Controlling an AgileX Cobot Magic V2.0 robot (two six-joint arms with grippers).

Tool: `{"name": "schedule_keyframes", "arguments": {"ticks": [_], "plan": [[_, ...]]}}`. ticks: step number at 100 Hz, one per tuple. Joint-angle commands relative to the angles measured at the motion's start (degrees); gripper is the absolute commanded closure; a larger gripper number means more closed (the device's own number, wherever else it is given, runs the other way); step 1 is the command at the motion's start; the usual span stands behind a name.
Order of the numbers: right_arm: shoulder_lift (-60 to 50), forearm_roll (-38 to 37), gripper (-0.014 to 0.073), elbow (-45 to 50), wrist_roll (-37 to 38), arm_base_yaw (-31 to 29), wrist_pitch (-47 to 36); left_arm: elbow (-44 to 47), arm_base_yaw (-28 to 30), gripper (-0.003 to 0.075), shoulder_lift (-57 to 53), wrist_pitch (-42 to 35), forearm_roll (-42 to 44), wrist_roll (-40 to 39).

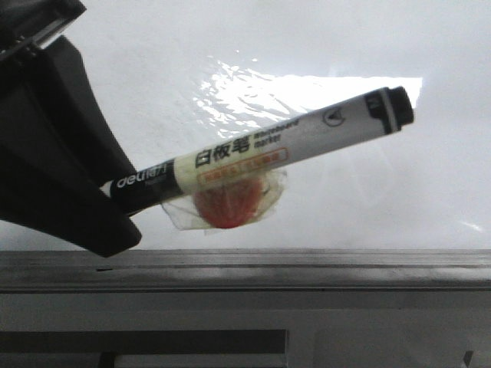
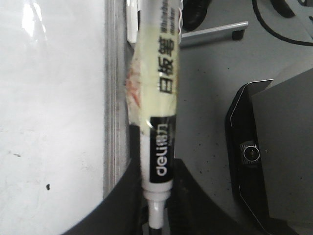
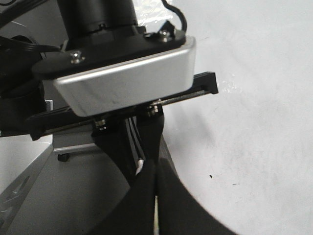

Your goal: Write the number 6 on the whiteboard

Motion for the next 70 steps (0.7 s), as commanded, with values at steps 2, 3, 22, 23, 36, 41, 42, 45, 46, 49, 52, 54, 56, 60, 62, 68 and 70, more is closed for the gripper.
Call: {"name": "schedule_keyframes", "arguments": {"ticks": [2,3,22,23,36,41,42,45,46,49,52,54,56,60,62,68,70], "plan": [[-1.2,0.0,0.0664,-1.5,-0.4,0.1,-2.3,-1.7,-0.1,0.0739,-1.2,-2.7,-1.1,-1.2],[-1.2,0.0,0.0664,-1.5,-0.4,0.1,-2.2,-1.7,-0.1,0.0739,-1.2,-2.7,-1.0,-1.2],[-1.2,0.0,0.0659,-1.5,-0.4,0.1,-1.9,-1.7,-0.1,0.0739,-1.3,-2.7,2.1,-1.2],[-1.2,0.0,0.0657,-1.5,-0.4,0.1,-1.9,-1.7,-0.1,0.0739,-1.3,-2.7,2.2,-1.2],[-1.2,0.0,0.0573,-1.5,-0.4,-0.7,-1.8,-1.7,-0.1,0.0739,-1.3,-2.7,2.6,-1.3],[-1.2,0.0,0.0511,-1.5,-0.3,-1.7,-1.1,-1.7,-0.1,0.0739,-1.3,-2.8,2.4,-1.4],[-1.2,0.0,0.0501,-1.5,-0.3,-2.0,-0.7,-1.7,-0.1,0.0739,-1.3,-2.9,2.4,-1.4],[-1.2,0.0,0.0459,-1.5,-0.3,-2.9,0.4,-1.7,-0.1,0.0739,-1.3,-2.9,2.4,-1.4],[-1.2,0.0,0.0437,-1.5,-0.3,-3.4,1.1,-1.7,-0.1,0.0739,-1.3,-2.9,2.4,-1.4],[-1.2,0.0,0.0395,-1.5,-0.3,-4.5,2.6,-1.7,-0.1,0.0739,-1.3,-3.2,2.4,-1.4],[-1.2,-0.1,0.0346,-1.5,-0.3,-5.7,4.5,-1.7,-0.1,0.0739,-1.3,-3.3,2.4,-1.4],[-1.2,-0.2,0.0328,-1.5,-0.3,-6.6,6.0,-1.7,-0.1,0.0739,-1.3,-3.5,2.4,-1.4],[-1.2,-0.4,0.0305,-1.5,-0.3,-7.6,7.3,-1.7,-0.1,0.0739,-1.3,-3.7,2.4,-1.4],[-1.2,-0.7,0.0277,-1.5,-0.3,-9.5,9.7,-1.7,-0.1,0.0739,-1.3,-4.1,2.4,-1.4],[-1.2,-1.0,0.0265,-1.5,-0.3,-10.1,10.5,-1.7,-0.1,0.0739,-1.3,-4.4,2.4,-1.4],[-1.2,-1.0,0.026,-1.5,-0.3,-12.4,13.4,-1.7,-0.1,0.0739,-1.3,-5.3,2.4,-1.4],[-1.2,-1.0,0.026,-1.5,-0.3,-13.1,14.3,-1.7,-0.1,0.0739,-1.3,-5.6,2.4,-1.4]]}}
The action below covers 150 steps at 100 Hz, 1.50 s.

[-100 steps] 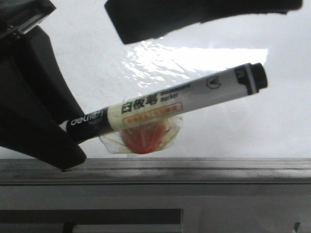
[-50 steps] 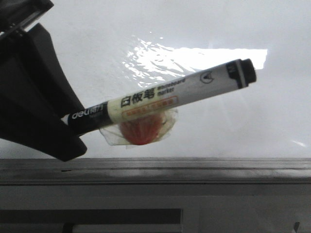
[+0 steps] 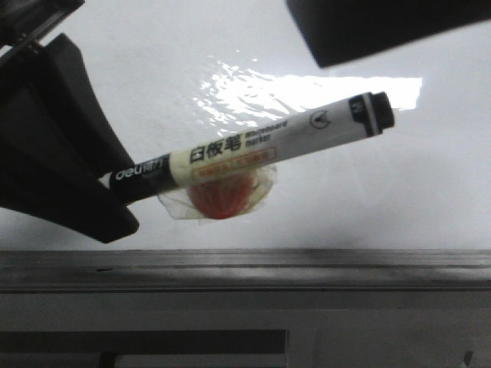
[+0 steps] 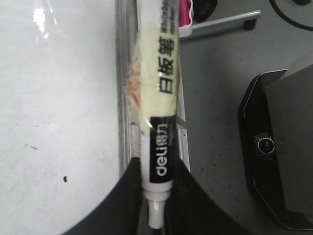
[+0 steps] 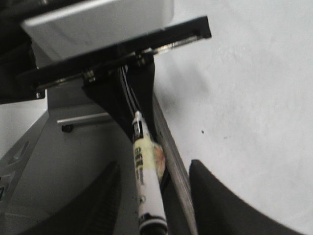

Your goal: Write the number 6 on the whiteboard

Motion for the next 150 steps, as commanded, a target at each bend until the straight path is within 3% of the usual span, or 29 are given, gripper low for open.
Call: {"name": "schedule_keyframes", "arguments": {"ticks": [1,18,39,61,117,126,150], "plan": [[-0.8,0.8,0.026,-1.5,-0.3,-3.1,2.8,-1.7,-0.1,0.0739,-1.3,-3.9,-1.2,-0.7],[-0.8,0.7,0.026,-1.5,-0.4,-4.3,7.1,-1.7,-0.1,0.0739,-1.3,-5.2,-1.2,-0.7],[0.4,0.3,0.026,-1.5,-0.4,-4.3,1.0,-1.7,-0.1,0.0739,-1.3,-5.2,-3.1,1.2],[4.3,1.6,0.026,-1.5,-0.5,-3.9,0.7,-1.7,-0.1,0.0739,-1.3,-5.2,-7.6,4.6],[7.4,3.9,0.0265,-1.5,-2.5,2.9,-4.5,-1.7,-0.1,0.0739,-1.3,-3.6,-14.1,8.8],[7.7,3.9,0.0321,-1.5,-2.5,2.9,-4.7,-1.7,-0.1,0.0739,-1.3,-2.1,-16.8,11.3],[8.0,3.9,0.0623,-1.5,-2.5,2.9,-3.2,-1.7,-0.1,0.0739,-1.3,-2.0,-17.8,11.6]]}}
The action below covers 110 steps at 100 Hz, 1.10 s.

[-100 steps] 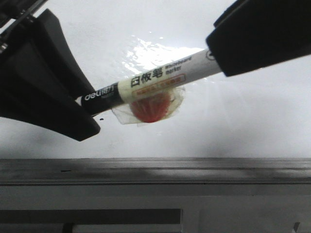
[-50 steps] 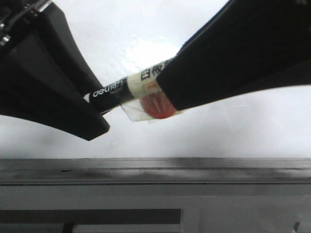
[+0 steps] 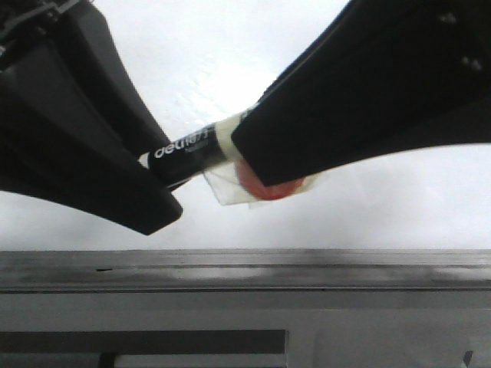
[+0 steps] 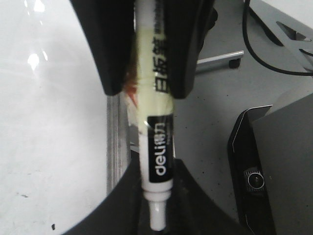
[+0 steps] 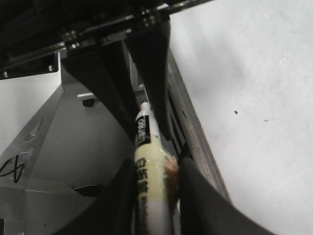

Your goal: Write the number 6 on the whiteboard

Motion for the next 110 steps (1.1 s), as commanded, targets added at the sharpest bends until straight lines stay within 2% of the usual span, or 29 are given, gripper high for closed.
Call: {"name": "schedule_keyframes", "arguments": {"ticks": [1,5,46,53,73,79,94,110], "plan": [[0.1,1.7,0.063,-1.5,-0.6,0.0,-2.1,-1.7,-0.2,0.0739,-1.3,-1.6,-4.1,0.5],[0.1,1.7,0.0665,-1.5,-0.6,0.0,-1.7,-1.7,-0.2,0.0739,-1.3,-1.6,-4.1,0.5],[0.1,2.3,0.0665,-1.5,-0.6,0.0,0.7,-1.7,-0.2,0.0722,-1.3,-1.6,-4.1,0.4],[0.1,2.3,0.0665,-1.5,-0.6,0.0,0.8,-1.7,-0.2,0.0644,-1.3,-1.6,-4.1,0.4],[-0.5,2.3,0.0663,-1.5,-0.6,0.0,0.8,-1.7,-0.2,0.0219,-2.1,-3.8,-4.1,-1.6],[-1.1,2.3,0.0654,-1.5,-0.6,0.0,0.8,-1.7,-0.2,0.0171,-2.9,-4.9,-4.1,-3.4],[-4.4,1.0,0.0654,-1.5,1.4,-0.7,0.8,-1.7,-0.2,0.0192,-8.4,-6.8,-4.1,-9.0],[-9.2,-5.7,0.0654,-1.5,8.1,-4.0,0.8,-1.5,-0.2,0.0266,-17.0,-10.3,-3.9,-15.2]]}}
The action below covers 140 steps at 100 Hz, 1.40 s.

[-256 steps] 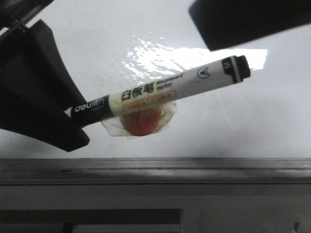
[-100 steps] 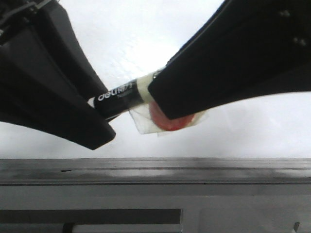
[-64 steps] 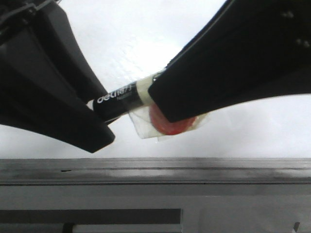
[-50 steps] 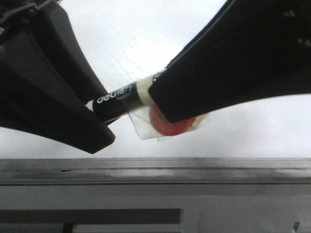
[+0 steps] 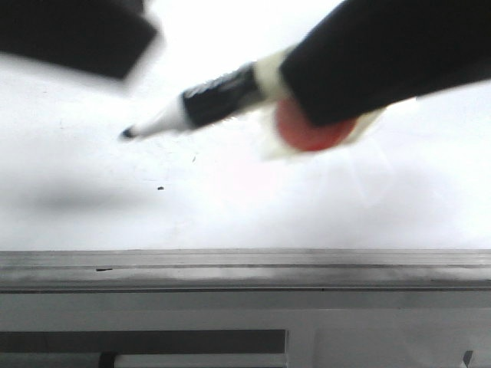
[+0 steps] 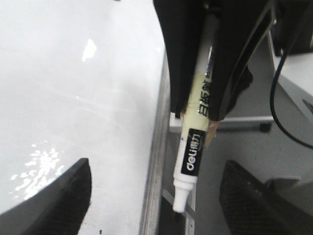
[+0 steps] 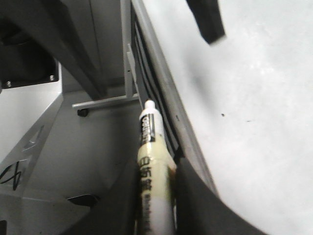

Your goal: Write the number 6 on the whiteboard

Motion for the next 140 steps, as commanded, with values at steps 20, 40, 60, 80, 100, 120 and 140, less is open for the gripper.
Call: {"name": "schedule_keyframes", "arguments": {"ticks": [20,40,60,80,100,120,140], "plan": [[-11.2,-7.6,0.0653,-1.4,11.2,-7.6,3.2,4.6,2.1,0.0365,-17.8,-11.1,-1.9,-15.7],[-18.7,-15.1,0.0653,-0.3,17.8,-9.4,7.7,15.9,5.9,0.0479,-30.1,-19.7,-3.0,-24.9],[-21.3,-18.6,0.0653,1.3,20.2,-9.4,-0.3,22.5,6.6,0.0681,-35.0,-24.5,-10.0,-25.7],[-19.7,-17.5,0.0658,1.2,20.2,-9.4,-5.0,23.1,6.6,0.0739,-35.1,-24.5,-10.1,-25.7],[-14.6,-17.5,0.0657,1.1,22.4,-9.4,-8.4,23.1,6.6,0.0739,-35.1,-24.5,-10.1,-25.7],[-8.6,-17.5,0.0657,1.1,24.8,-9.4,-10.8,23.1,6.6,0.0739,-35.1,-24.2,-10.2,-25.7],[-5.3,-17.5,0.0657,1.1,25.5,-11.8,-15.2,23.1,6.6,0.0739,-35.1,-24.2,-10.2,-25.7]]}}
